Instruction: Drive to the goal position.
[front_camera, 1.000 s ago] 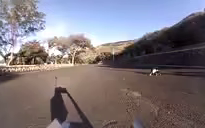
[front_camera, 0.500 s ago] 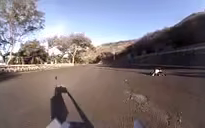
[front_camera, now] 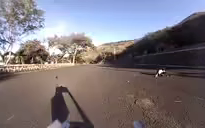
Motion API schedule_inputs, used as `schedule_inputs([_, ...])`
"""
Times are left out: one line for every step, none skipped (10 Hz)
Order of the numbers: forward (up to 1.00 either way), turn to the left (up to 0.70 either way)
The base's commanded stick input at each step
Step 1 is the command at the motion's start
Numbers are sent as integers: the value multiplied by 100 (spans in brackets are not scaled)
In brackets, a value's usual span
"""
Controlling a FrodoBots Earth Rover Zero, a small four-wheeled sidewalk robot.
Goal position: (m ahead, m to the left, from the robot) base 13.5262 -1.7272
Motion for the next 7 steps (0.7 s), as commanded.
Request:
schedule_inputs([50,0])
schedule_inputs([50,0])
schedule_inputs([50,0])
schedule_inputs([50,0])
schedule_inputs([50,0])
schedule_inputs([50,0])
schedule_inputs([50,0])
